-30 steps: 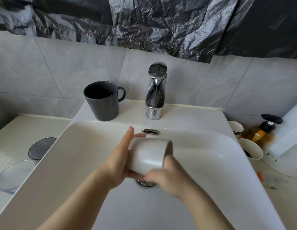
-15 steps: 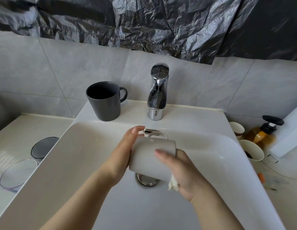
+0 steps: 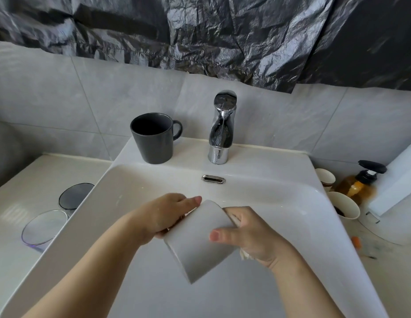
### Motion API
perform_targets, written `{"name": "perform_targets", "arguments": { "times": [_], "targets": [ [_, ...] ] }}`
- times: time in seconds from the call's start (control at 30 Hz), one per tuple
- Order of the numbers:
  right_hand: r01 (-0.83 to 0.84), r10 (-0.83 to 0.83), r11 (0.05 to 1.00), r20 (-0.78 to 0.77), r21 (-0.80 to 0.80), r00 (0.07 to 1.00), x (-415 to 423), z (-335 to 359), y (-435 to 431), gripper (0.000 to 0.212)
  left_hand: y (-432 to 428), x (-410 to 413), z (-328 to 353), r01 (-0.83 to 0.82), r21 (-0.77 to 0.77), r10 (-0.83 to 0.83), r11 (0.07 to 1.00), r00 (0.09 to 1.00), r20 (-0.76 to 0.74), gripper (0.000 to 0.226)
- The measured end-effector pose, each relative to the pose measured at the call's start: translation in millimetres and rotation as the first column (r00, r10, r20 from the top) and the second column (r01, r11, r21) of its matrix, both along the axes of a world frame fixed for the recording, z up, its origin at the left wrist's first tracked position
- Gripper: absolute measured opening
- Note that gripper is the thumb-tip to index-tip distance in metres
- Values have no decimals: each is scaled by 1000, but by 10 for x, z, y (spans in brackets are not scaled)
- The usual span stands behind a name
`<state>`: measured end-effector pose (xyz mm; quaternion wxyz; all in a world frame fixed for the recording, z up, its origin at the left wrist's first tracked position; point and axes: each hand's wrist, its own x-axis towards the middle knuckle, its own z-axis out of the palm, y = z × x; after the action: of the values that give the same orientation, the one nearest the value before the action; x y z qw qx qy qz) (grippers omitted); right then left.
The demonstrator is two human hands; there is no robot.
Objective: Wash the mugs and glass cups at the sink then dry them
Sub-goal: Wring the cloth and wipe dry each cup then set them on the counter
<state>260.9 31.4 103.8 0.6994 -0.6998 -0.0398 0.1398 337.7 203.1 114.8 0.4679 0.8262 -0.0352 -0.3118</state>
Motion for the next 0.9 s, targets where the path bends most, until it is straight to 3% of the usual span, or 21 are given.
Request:
{"name": "perform_targets", "arguments": {
  "times": [0.1,0.23,0.3,0.43,0.53,0.7,0.9],
  "targets": [
    [4,-4,1000,15,-22,1000,-52,112,35,29,160,-153,92,-143,-103,129,984,983,-130,49],
    [89,-89,996,39,4,995,-81,138,151,62,433,-335,209,-206,-159,193,966,977,-90,43],
    [215,-217,974,21,66,976,-100,183,260,50,552,-412,288,-195,-156,191,968,981,-41,38],
    [518,-517,855,-33,16,855,-96,226,524,12,702,-534,399,-156,-148,159,977,987,7,30],
    [671,-657,737,-146,86,740,-52,261,739,12,824,-591,421,-176,-181,181,968,983,10,29],
    [747,-724,638,-184,186,665,-10,454,1139,19,1153,-665,457,-311,-386,317,868,947,-49,30],
    [699,-693,673,-126,241,710,-13,677,1788,20,1693,-722,459,-376,-492,452,785,891,40,35]
  ]
}}
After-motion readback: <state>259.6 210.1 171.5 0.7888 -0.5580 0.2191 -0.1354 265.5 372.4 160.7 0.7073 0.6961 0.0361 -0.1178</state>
